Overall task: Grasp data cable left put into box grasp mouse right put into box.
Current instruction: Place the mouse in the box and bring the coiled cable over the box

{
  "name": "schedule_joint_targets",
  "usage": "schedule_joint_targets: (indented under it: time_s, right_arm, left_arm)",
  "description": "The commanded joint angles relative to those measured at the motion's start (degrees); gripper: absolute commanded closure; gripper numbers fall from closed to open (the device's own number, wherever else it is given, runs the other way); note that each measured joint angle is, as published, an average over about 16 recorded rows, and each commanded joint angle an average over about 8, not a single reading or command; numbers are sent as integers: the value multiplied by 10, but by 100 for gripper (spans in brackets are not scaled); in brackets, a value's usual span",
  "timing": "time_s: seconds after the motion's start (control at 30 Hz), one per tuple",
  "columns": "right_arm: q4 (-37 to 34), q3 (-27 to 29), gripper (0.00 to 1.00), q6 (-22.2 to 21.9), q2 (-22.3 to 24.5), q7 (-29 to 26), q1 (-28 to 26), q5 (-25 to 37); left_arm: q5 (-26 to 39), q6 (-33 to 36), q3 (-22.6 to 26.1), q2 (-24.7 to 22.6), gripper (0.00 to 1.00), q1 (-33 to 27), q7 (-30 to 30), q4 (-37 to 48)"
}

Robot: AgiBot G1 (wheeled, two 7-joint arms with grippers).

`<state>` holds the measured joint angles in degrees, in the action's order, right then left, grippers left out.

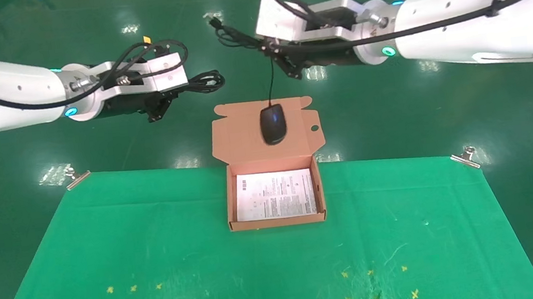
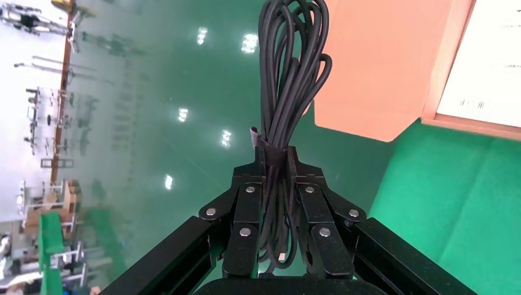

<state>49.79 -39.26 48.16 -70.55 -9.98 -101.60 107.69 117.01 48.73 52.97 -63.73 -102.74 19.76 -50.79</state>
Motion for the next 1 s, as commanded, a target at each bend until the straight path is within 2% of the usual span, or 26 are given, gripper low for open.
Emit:
schedule_joint_targets:
  time_s: [0.03,0.4,0.7,1.0]
  right_arm:
    - [-10,-3,100,1,-10,9,-6,0]
    - [-52,-12,100,-2,-30,31,6,-2]
    - [-83,-21,100,-5,-50,50,33,-10]
    - [-75,-33,100,-6,-64,25,70,-35]
  left_arm:
    - [6,-5,0,-4,100,-3,5,1]
    - [34,19,12,32,100,15,26,-26]
    - [73,56,21,74,100,30,83,-73]
    - [121,88,26,100,100,36,151,-117]
